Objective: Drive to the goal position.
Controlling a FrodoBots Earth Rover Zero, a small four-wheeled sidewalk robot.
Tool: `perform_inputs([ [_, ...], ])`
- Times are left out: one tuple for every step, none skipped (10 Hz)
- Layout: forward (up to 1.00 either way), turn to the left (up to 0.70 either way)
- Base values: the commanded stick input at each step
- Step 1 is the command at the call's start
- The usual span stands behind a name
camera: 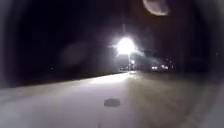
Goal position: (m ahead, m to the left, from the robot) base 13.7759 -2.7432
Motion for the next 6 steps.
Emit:
perform_inputs([
  [1.0, 0.0],
  [1.0, 0.0],
  [1.0, 0.0],
  [1.0, 0.0],
  [1.0, 0.0],
  [1.0, 0.0],
])
